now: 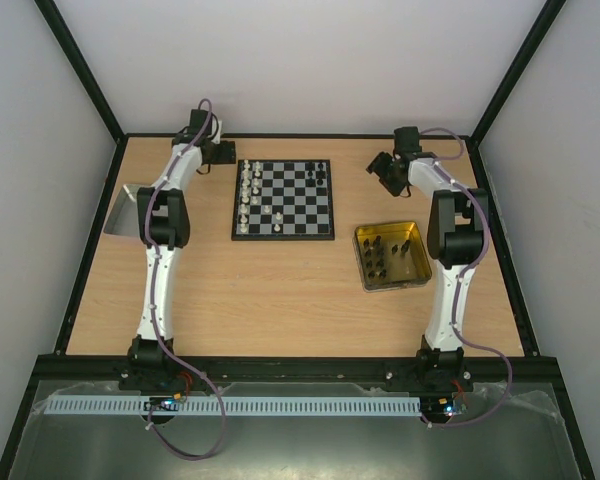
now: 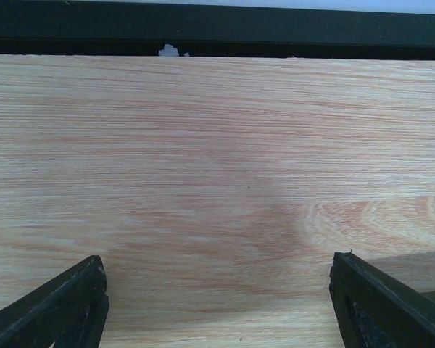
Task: Set up the chess pieces on the board
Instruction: Move the chessboard to the center of the board.
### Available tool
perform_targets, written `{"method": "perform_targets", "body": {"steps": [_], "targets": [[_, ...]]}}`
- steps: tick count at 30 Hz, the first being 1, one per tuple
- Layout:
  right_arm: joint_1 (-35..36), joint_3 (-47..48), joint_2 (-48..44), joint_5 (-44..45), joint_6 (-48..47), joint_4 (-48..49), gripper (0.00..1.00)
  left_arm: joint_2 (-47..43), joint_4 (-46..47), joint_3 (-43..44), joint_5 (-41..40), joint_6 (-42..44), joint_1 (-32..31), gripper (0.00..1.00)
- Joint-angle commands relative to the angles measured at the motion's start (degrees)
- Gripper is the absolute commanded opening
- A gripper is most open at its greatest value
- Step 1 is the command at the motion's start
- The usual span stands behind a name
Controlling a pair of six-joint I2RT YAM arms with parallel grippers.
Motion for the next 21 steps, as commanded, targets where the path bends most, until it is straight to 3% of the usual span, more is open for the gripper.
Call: {"method": "perform_targets", "body": {"steps": [1,21], "targets": [[0.3,1.9,0.9,-0.9,0.4,0.5,0.74,1.7,-1.3,1.4,2.1,-1.0,-0.4,0.83],[0.8,5.2,3.0,-2.1,0.6,-1.7,0.72,1.8,-4.1,0.5,3.6,0.6,-1.3,0.82]]}}
